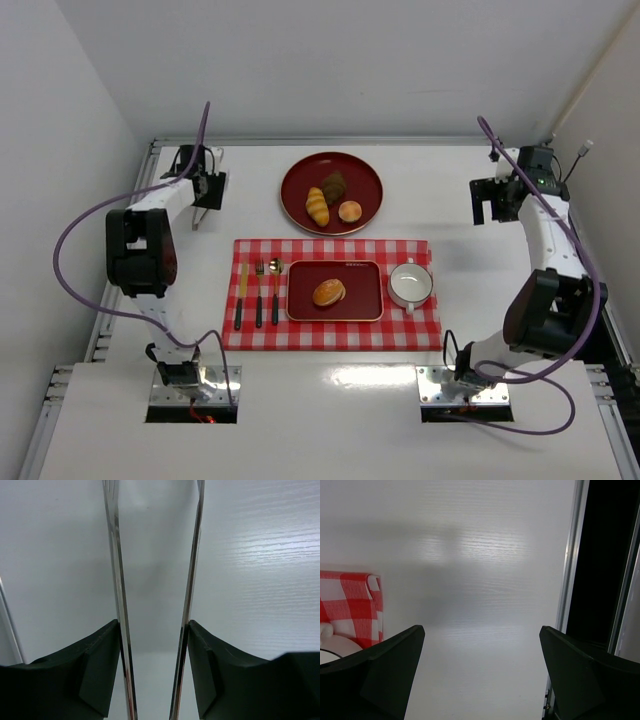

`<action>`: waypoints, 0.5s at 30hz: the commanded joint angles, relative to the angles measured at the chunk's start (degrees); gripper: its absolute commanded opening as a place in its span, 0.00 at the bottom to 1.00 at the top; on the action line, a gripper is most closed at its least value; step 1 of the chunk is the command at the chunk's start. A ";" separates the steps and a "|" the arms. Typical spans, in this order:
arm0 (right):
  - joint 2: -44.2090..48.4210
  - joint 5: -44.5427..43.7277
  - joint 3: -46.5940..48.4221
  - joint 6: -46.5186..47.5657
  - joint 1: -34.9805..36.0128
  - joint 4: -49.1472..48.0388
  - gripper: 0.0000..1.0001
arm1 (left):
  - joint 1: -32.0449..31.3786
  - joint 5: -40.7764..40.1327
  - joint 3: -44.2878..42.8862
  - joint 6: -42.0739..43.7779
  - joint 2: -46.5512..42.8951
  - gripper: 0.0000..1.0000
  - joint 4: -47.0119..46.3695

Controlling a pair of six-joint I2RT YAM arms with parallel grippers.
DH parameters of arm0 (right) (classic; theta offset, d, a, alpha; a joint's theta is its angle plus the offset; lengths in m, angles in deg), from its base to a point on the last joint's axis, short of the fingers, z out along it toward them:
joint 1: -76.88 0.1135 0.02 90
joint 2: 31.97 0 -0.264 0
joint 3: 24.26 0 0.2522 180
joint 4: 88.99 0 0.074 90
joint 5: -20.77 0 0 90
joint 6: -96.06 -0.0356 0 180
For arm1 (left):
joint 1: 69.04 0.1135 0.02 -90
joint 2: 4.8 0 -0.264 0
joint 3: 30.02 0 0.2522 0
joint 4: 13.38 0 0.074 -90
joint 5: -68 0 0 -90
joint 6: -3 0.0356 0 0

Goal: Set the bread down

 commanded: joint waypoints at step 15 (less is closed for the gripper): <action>-0.23 2.93 0.50 -0.21 0.21 -2.46 1.00 | 0.84 2.92 -1.64 -1.31 7.62 0.55 0.99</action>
